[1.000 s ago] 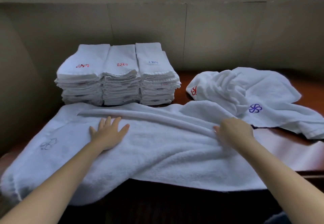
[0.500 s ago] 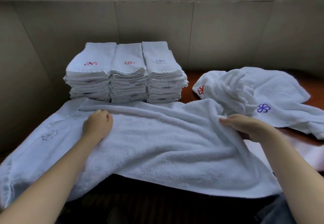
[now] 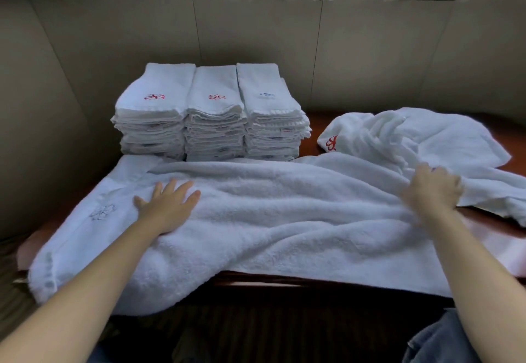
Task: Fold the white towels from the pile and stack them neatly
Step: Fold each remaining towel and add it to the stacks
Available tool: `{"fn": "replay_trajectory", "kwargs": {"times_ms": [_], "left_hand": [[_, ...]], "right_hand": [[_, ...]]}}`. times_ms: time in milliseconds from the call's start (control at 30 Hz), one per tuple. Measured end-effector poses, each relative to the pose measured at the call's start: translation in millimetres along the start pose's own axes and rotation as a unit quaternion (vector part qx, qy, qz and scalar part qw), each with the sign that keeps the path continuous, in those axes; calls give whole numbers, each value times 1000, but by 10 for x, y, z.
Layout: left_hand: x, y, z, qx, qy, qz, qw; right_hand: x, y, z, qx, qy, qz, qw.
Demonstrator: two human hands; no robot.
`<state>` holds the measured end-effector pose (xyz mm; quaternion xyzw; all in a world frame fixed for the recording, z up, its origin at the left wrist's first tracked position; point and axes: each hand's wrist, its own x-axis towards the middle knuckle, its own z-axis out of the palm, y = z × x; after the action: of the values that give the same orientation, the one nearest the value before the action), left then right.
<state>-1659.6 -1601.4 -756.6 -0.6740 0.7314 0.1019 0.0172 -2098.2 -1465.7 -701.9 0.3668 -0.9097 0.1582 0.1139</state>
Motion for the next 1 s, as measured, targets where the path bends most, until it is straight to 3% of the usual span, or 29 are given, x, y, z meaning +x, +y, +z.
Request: {"fn": "replay_trajectory", "kwargs": {"times_ms": [100, 200, 267, 400, 467, 533, 600, 733, 867, 933, 1000], "left_hand": [[-64, 56, 0, 30, -30, 17, 999], [-129, 130, -90, 29, 4, 87, 996], [-157, 197, -187, -4, 36, 107, 994], [-135, 152, -224, -35, 107, 59, 992], [-103, 23, -212, -30, 123, 7, 992], [-76, -130, -225, -34, 126, -62, 990], [-60, -294, -246, -55, 153, -129, 978], [-31, -651, -293, -64, 181, -211, 959], [-12, -737, -255, -7, 194, -165, 967], [-5, -731, -273, 3, 193, -152, 969], [19, -731, -323, -12, 185, -166, 969]], "right_hand": [[-148, -388, 60, 58, 109, -185, 975], [-294, -750, 154, 66, -47, -314, 946], [-320, -916, 169, -4, -167, -311, 936], [-234, -1082, 194, -97, -244, -282, 923], [-195, -1082, 275, -68, -203, -267, 940], [-165, -1072, 349, -13, -91, -260, 961], [-97, -1034, 437, 12, -40, -282, 959], [43, -914, 572, 16, -155, -319, 935], [162, -907, 514, 48, -242, -296, 923], [189, -968, 483, 11, -232, -274, 933], [210, -1062, 463, -17, -170, -256, 951]]}}
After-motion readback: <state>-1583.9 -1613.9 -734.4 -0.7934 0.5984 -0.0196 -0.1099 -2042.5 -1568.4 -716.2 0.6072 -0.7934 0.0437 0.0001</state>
